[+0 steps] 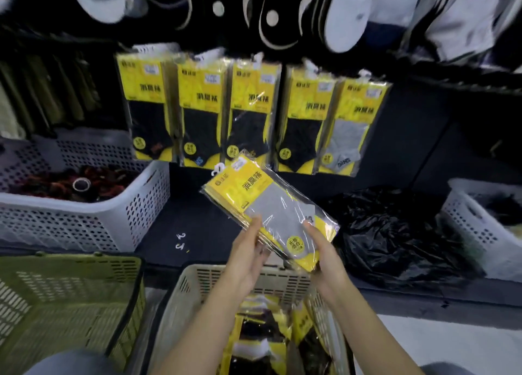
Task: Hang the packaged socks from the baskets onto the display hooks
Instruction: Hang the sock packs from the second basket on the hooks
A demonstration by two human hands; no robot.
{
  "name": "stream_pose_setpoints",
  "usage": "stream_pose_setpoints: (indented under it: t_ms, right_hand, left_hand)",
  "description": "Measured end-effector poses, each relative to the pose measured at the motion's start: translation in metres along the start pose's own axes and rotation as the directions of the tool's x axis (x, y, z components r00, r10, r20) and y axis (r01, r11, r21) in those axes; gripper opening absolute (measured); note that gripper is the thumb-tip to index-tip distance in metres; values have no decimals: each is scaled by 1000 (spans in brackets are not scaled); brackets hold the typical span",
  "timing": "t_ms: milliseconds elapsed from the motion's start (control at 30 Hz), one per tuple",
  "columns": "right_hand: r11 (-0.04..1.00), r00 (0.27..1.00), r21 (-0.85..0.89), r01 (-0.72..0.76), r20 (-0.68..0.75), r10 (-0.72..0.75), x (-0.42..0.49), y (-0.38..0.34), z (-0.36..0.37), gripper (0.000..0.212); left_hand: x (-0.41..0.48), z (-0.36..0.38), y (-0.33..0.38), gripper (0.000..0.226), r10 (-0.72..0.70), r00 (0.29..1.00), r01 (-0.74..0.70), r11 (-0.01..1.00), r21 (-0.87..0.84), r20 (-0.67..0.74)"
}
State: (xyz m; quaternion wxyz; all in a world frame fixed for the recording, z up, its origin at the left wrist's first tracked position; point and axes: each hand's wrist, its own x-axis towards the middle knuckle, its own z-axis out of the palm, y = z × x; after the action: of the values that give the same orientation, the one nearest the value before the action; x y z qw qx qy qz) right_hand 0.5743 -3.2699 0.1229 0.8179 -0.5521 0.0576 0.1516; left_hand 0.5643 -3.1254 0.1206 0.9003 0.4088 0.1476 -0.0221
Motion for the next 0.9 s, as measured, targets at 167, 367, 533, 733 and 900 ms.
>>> stream_pose_setpoints:
  t_ms: [167,367,533,733,900]
  right_hand:
    - [980,982,-75,184,-38,-187,-3,-24,7,59]
    - [880,896,-241,409,-76,-437,16,-98,1,50]
    - [817,855,-281,504,27,-518,25,-142,18,34]
    - [841,856,-208,499,-31,-515,42,-160,-3,54]
    - [839,846,-260,478,-120,-519,58,-165,-41,24]
  left_hand:
    - [-1,32,24,34,243,969,-246,966,79,40]
    - [10,59,62,29,408,911,-398,839,371,55]
    - [20,90,72,37,462,867,-493,738,460,189]
    - [37,110,79,45,481,839,-536,648,541,256]
    - [54,111,85,43,546,816,-546,618,566,192]
